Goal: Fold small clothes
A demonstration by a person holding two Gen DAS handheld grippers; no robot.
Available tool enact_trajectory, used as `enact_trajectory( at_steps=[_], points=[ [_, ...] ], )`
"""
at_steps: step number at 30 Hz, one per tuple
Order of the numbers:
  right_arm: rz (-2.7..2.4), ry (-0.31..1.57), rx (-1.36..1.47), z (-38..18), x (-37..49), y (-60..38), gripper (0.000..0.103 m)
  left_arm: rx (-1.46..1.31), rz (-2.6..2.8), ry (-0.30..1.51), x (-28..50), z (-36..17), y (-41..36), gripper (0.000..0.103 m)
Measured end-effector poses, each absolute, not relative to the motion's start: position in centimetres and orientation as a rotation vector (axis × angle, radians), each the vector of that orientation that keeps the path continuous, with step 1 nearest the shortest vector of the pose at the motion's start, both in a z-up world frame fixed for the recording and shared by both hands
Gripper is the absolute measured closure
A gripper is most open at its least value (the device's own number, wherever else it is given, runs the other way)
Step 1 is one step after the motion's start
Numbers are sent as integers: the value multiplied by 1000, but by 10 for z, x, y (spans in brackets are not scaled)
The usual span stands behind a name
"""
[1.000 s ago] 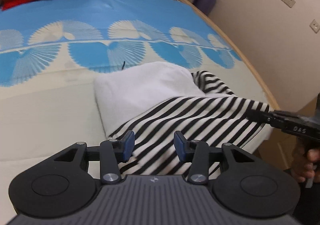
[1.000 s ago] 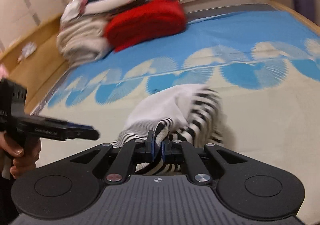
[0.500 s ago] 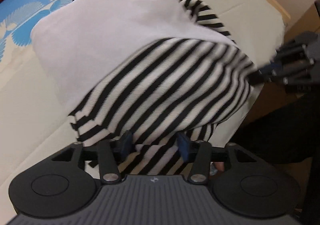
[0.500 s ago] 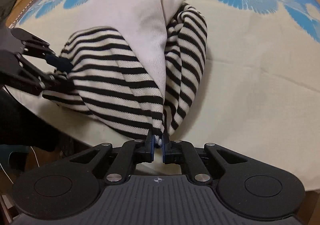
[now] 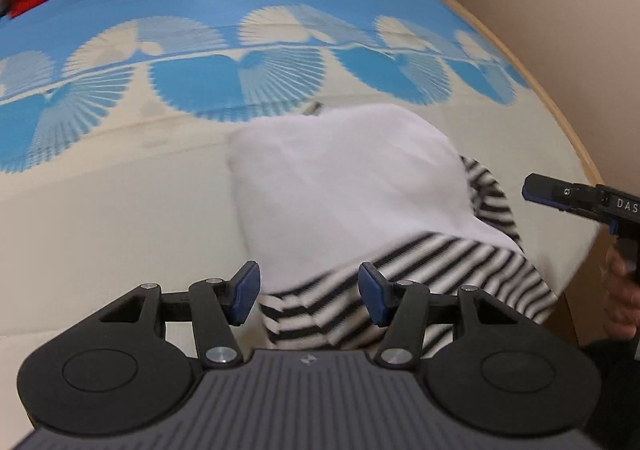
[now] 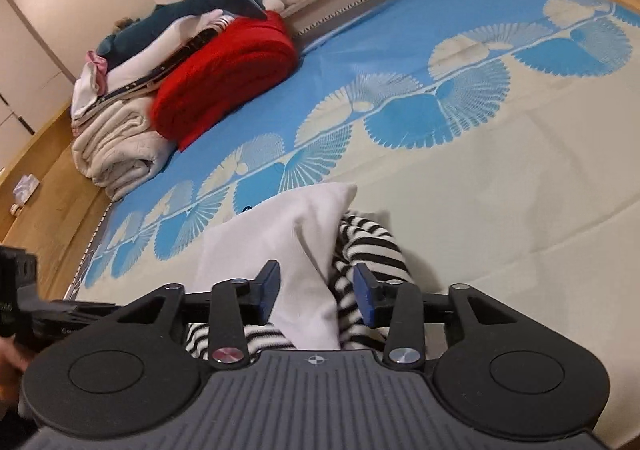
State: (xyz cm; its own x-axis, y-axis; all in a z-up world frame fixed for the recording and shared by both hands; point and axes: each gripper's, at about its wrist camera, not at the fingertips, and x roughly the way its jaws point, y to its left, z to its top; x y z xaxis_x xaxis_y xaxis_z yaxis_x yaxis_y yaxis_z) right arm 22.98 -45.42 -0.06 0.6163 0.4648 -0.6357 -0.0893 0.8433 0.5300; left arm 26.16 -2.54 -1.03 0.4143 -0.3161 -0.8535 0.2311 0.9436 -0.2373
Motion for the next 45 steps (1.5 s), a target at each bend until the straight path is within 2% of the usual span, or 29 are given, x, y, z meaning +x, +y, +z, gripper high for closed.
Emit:
enact_trajectory(
  at_steps=[6,13,14,15,16,19,20,22,25,26,31,34,35,36,38,42,43,45],
  points=[
    [231,898,565,-24,274,-427,47,-125,-299,1077,273,-4,-19,43],
    [155,987,629,-49,304,-404,48,-133,-277,1070,275,-3,-7,43],
    [155,969,633,-47,304,-404,62,-131,-276,1070,276,-3,-5,43],
    [175,937,643,-43,305,-403,94,-129,-275,1070,276,-3,-4,43],
    [201,887,658,-37,303,-404,98,-126,-273,1068,277,-2,-3,43],
    [385,516,662,8,279,-403,99,-127,-282,1059,277,-1,-2,43],
    [381,456,632,15,273,-401,99,-127,-281,1060,277,-1,-1,43],
    [199,527,621,4,279,-409,99,-128,-282,1063,276,-1,-2,43],
    [-85,831,621,-43,301,-430,99,-124,-292,1068,275,-1,-4,43],
    [-120,883,597,-51,304,-430,99,-122,-298,1072,275,-2,-5,43],
    [-47,881,439,-45,301,-409,93,-119,-346,1103,270,-8,-15,43],
    [-53,880,501,-40,292,-421,71,-127,-372,1132,269,-13,-23,43],
    [-52,856,523,-36,287,-426,59,-116,-373,1135,269,-15,-25,43],
    [-43,840,540,-32,282,-430,52,-104,-374,1134,268,-15,-28,43],
    [14,844,570,-30,275,-438,50,-92,-377,1137,266,-17,-32,43],
    [144,967,519,-38,269,-427,50,-84,-374,1143,262,-20,-35,43],
    [168,989,490,-40,269,-422,51,-83,-375,1145,261,-20,-35,43],
    [184,974,456,-39,269,-415,100,-82,-380,1147,258,-20,-36,43]
  ],
)
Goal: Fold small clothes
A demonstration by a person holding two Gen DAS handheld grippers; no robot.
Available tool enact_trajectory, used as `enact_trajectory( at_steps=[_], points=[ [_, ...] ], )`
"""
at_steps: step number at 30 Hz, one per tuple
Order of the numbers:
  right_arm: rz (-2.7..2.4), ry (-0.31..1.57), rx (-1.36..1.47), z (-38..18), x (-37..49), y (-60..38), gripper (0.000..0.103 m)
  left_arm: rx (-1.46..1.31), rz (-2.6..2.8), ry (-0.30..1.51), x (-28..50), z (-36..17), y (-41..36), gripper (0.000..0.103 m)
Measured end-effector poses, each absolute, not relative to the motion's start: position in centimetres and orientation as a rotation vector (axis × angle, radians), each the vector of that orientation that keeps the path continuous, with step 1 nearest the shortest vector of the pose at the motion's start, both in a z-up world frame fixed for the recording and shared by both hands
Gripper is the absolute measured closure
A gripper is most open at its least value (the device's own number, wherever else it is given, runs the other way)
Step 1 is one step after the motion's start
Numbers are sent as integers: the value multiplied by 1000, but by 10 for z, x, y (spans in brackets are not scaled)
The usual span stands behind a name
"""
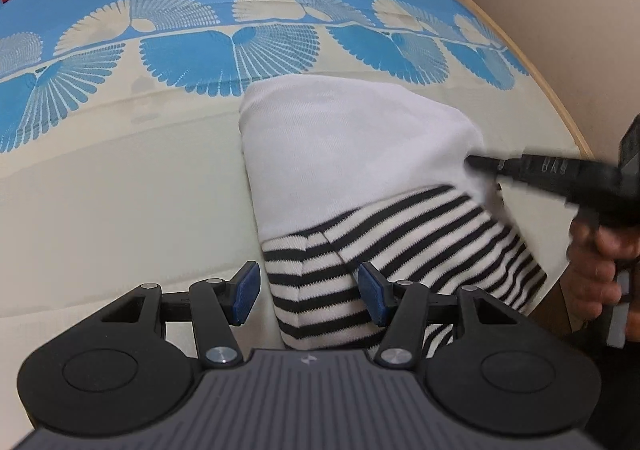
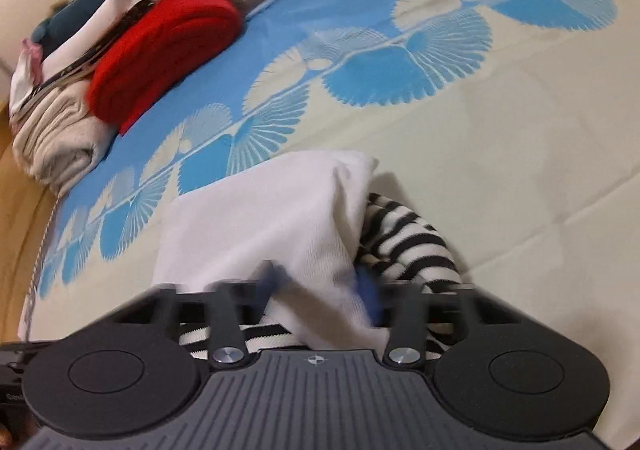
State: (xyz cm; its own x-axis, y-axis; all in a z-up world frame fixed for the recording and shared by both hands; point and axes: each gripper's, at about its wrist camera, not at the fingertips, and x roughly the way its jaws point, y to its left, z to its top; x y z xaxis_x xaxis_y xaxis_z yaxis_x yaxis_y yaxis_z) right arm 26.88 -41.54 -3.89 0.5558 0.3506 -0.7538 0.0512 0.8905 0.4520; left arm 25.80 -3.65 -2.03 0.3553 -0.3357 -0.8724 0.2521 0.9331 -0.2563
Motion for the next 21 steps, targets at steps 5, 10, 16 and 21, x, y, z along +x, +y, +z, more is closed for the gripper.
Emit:
enact_trajectory(
  at_steps=[5,10,16,21],
  points=[
    [-44,860,453,-26,260,-437,101,-79,-455,1146,250,-19,-44,43],
    [-17,1003,415,-46,267,-427,96,-37,-507,1202,246,-34,-54,43],
    [51,896,408,-18,255,-429,63,71,-468,1310,245,-64,-56,41],
    [301,1103,232,-38,242,-407,64,-27,-499,1257,248,-45,-47,42]
  ],
)
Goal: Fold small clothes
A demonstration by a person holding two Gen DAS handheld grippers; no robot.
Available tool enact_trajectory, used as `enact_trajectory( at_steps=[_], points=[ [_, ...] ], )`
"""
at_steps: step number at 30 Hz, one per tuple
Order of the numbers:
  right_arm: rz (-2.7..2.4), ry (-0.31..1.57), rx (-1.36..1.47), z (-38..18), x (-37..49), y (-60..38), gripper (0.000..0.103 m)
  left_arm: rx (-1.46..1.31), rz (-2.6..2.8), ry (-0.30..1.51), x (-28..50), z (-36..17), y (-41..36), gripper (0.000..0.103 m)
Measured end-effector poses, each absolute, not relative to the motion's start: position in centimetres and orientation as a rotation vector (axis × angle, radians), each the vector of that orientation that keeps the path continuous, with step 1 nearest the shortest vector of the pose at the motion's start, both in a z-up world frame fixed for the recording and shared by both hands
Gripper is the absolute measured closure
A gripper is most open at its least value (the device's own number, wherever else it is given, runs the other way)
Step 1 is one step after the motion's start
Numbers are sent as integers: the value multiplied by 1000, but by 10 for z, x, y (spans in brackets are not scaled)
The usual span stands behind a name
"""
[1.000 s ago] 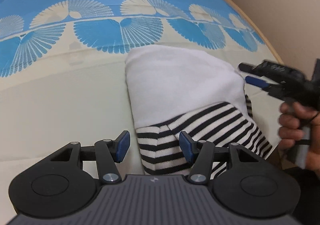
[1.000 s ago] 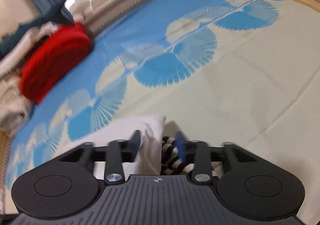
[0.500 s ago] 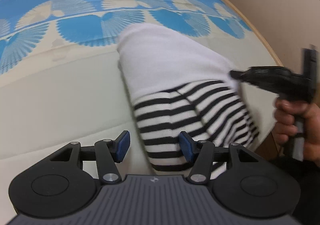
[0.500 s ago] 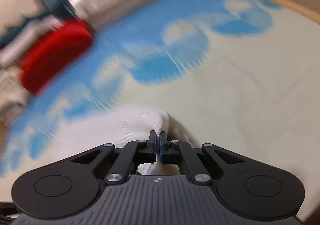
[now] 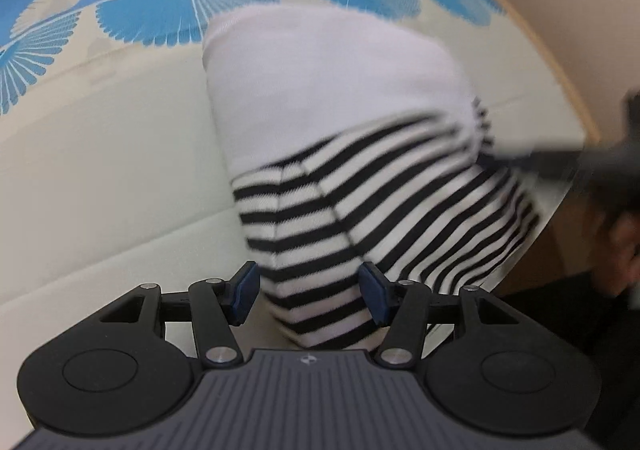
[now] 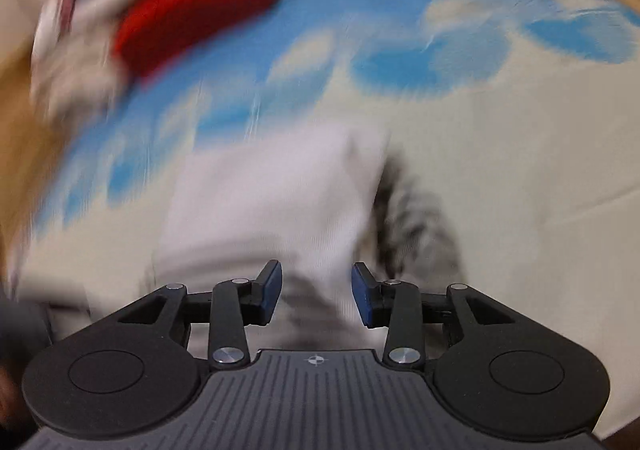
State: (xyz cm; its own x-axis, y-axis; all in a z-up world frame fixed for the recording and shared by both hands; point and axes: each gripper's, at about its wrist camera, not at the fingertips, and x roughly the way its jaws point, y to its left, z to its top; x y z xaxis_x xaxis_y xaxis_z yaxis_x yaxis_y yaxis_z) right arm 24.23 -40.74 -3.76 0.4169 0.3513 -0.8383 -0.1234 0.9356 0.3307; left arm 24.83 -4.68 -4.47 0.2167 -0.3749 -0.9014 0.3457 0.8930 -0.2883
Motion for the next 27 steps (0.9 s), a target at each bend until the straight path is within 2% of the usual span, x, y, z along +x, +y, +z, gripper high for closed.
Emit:
enact_trajectory(
  at_steps=[1,3,5,9,11,13,15,17,21,27],
  points=[
    [304,1162,135,-48,238,-400,65,-38,-506,1257,248,-44,-47,42],
    [287,1235,-19,-65,232,-395,93,-10,-519,1285,248,-51,-53,42],
    [293,1265,-7,-70,230,-403,102,88,-518,1324,244,-63,-64,41],
    [186,1303,14,-77,233,-426,101,91,-504,1351,256,-67,-67,41],
    [179,1234,90,-68,237,-437,99,0,-486,1329,266,-58,-56,41],
    [170,1112,202,-50,240,-450,88,-116,-461,1257,277,-43,-42,36],
    [143,1009,340,-36,243,-464,43,-236,-428,1197,286,-35,-29,22],
    [132,955,476,-32,250,-476,26,-311,-367,1170,295,-38,-20,19],
    [163,1040,603,-53,265,-469,23,-438,-284,1211,313,-64,-12,19],
    [137,1177,458,-86,290,-431,16,-669,-304,1246,329,-106,1,19]
  ],
)
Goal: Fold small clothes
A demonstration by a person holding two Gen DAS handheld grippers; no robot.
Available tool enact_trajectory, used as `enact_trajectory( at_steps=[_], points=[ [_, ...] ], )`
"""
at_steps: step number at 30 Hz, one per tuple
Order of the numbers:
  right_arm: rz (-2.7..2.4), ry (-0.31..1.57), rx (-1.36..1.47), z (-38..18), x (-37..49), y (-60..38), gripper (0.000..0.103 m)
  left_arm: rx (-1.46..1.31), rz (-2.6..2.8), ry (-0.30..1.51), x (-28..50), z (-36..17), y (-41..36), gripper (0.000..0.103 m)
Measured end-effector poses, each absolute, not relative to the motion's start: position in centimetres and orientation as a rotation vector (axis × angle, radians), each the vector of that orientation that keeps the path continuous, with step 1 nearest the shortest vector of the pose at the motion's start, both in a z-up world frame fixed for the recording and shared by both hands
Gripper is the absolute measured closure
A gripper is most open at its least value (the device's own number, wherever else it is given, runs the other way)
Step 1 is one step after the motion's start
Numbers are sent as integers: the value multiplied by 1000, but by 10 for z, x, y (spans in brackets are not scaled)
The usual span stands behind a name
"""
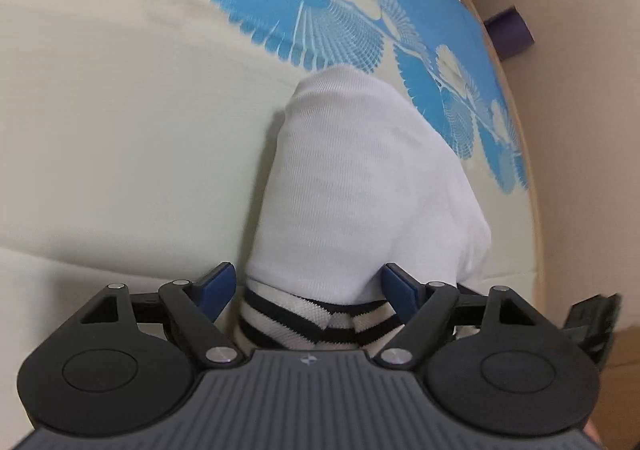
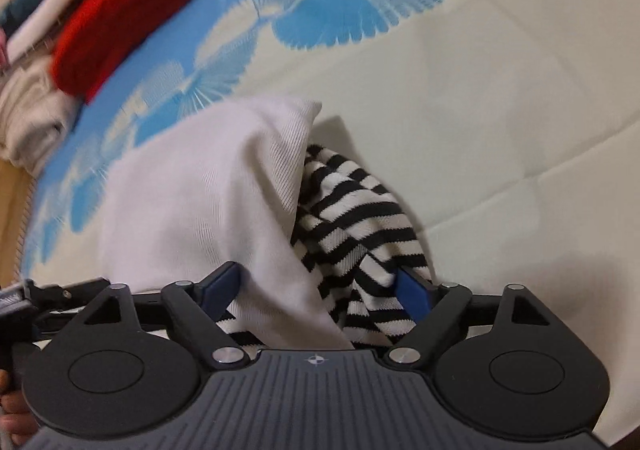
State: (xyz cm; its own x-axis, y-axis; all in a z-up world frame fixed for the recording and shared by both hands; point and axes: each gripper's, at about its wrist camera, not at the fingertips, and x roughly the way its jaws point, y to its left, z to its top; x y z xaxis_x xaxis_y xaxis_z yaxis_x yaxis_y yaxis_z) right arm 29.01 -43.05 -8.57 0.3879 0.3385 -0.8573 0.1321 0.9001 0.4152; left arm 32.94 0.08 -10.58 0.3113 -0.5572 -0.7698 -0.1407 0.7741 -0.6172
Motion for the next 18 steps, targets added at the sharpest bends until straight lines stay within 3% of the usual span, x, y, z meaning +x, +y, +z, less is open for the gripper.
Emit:
enact_trajectory(
  at_steps=[2,4,6,8,9,12,18],
  points=[
    [141,1185,460,-90,295,-428,16,-715,-329,1248,334,-117,-3,19],
    [148,1186,475,-94,299,-425,27,-752,-328,1266,339,-128,-6,19],
    [181,1185,506,-90,297,-426,55,-761,-347,1253,344,-133,-9,19],
    [196,1173,513,-86,298,-424,68,-759,-356,1241,345,-136,-14,19],
    [199,1169,516,-85,298,-423,72,-745,-358,1231,344,-134,-14,26],
    [194,1148,544,-80,298,-426,79,-695,-392,1191,344,-119,-16,62],
    [253,1025,618,-58,302,-419,84,-552,-416,977,337,-53,16,67]
  ],
)
